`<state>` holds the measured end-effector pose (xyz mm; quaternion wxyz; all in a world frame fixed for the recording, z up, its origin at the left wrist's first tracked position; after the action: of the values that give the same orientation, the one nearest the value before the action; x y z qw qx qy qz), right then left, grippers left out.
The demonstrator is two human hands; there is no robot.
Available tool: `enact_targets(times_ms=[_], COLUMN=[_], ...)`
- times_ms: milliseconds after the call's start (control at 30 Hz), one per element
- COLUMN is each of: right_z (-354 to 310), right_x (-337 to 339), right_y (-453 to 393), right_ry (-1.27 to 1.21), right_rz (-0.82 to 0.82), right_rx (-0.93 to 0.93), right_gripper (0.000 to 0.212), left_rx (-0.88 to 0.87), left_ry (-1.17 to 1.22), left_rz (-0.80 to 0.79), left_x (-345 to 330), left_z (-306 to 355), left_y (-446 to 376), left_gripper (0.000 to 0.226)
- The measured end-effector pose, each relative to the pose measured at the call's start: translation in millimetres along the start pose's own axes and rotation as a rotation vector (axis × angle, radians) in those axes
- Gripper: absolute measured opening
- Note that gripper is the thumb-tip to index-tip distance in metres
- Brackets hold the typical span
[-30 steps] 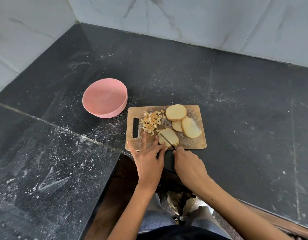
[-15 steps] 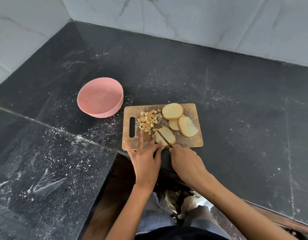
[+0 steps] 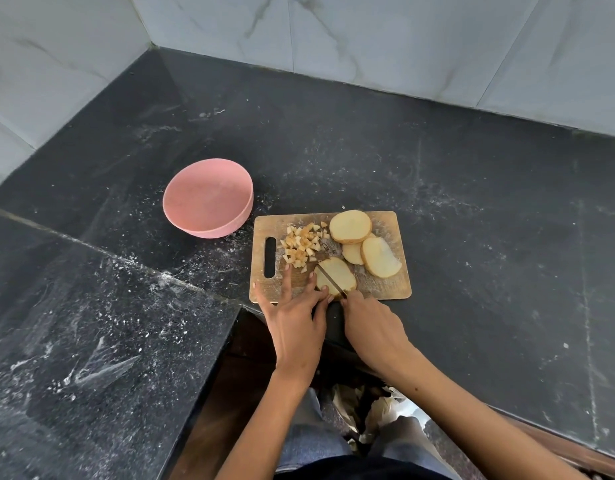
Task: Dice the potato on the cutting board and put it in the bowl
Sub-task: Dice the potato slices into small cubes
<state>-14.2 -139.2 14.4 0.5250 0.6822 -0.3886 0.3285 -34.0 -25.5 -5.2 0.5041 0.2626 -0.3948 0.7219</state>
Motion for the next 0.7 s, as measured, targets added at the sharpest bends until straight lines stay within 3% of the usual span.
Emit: enact_targets(times_ms=[500,700], right_z=[33,42], right_x=[-7,8], right_y=[42,52], right_ry=[0.038,-0.100], right_rz=[-0.100,-0.044], right_rx=[-0.003,0.033], right_gripper=[0.022,0.030], left_rx=[0.000,-0.021], left_ry=[0.009,0.026], left_rz=[0.004,0.007], left_x=[-2,-1], left_z=[-1,-3], left_y=[2,-1], left_gripper=[0.013,0.011])
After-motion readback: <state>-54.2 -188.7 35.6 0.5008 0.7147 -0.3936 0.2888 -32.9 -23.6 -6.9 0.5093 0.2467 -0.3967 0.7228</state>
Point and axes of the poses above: each hand's wrist, its own y-axis away from the middle knuckle, its own x-axis out of the back of the hand, z = x × y, the point moved 4 cm from there along -y, towards the middle knuckle, and after that the axes turned 1 degree about y, right-handed, at the moved point
